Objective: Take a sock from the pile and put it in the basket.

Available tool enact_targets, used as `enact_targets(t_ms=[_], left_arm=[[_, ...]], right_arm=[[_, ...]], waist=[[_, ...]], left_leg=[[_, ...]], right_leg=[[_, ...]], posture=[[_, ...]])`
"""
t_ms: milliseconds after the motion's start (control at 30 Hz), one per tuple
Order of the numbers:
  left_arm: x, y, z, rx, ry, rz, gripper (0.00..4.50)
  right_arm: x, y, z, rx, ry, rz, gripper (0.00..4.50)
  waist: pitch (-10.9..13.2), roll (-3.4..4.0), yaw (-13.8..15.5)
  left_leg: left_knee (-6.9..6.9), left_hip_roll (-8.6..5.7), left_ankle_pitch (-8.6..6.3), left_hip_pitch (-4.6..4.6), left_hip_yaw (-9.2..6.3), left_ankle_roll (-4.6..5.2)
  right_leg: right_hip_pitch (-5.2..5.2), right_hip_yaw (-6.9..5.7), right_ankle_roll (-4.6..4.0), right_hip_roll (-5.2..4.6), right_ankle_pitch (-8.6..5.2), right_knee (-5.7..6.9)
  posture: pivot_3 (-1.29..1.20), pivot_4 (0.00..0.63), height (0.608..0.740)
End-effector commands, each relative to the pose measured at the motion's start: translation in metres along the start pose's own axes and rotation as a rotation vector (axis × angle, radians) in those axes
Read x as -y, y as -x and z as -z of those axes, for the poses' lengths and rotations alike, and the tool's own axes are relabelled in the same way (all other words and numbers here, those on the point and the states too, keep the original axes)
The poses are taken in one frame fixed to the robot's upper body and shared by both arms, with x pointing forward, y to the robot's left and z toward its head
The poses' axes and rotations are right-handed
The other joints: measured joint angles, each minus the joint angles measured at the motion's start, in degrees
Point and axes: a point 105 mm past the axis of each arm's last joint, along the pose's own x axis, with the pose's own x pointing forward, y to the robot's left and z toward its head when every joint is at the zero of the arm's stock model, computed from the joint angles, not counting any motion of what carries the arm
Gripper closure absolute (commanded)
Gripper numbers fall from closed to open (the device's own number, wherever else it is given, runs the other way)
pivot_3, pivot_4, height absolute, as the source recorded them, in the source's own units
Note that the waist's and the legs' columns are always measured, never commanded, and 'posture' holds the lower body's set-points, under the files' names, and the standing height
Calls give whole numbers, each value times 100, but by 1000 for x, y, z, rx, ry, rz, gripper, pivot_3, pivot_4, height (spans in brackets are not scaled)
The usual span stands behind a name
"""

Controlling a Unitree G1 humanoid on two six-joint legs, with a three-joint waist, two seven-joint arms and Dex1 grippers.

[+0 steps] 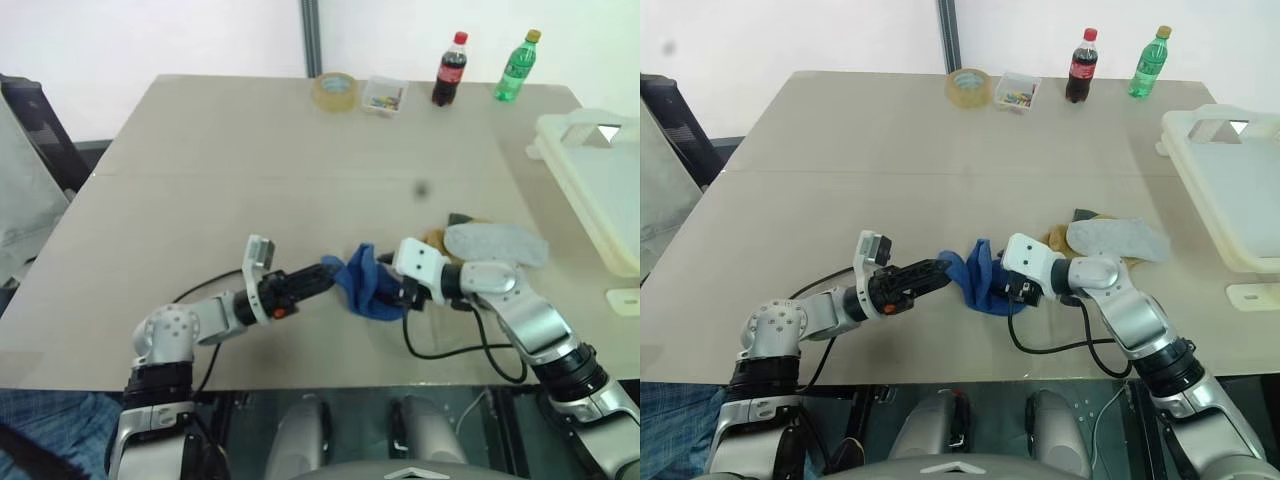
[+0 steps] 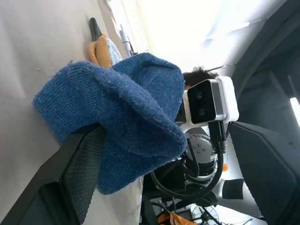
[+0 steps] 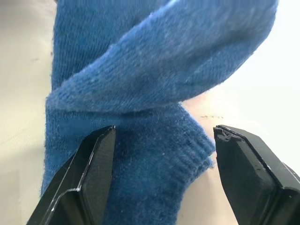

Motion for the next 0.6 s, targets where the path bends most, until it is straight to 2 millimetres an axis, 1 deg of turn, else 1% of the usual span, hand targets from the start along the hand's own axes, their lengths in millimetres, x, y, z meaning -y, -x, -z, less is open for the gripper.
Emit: enact_targets(t_ms=[33, 167, 367, 467, 600], left_arm=[[8, -4, -1, -6, -34, 23, 57], [12, -8, -2, -14, -41, 32, 57], [20, -16, -3, -43, -67, 71, 57], [19, -14, -2, -53, -72, 67, 57], [20, -18, -2, -75, -80, 67, 57]], right_arm=[[15, 13, -15, 35, 47, 51, 1102], [13, 15, -15, 26, 39, 36, 1102], [-8, 12, -1, -57, 28, -46, 1102], [-10, 10, -6, -39, 55, -34, 1102], [-10, 8, -21, 19, 112, -28, 1102]], waist=[[2, 0, 0], [2, 0, -1], [4, -2, 7], [4, -1, -14], [5, -2, -4]], left_leg=[[0, -2, 0, 0, 0, 0], [0, -3, 0, 0, -3, 0], [1, -7, 0, -2, -9, -1], [1, -9, 0, -2, -8, -1], [2, -7, 2, 0, -10, -3]], right_leg=[[0, 0, 2, 0, 1, 0], [1, -1, 4, 2, 2, 0], [2, -2, 5, 4, 3, 1], [2, -1, 5, 4, 3, 1], [2, -1, 6, 8, 3, 2]], posture=[[0, 150, 740], [0, 150, 740], [0, 150, 740], [0, 150, 740], [0, 150, 740]])
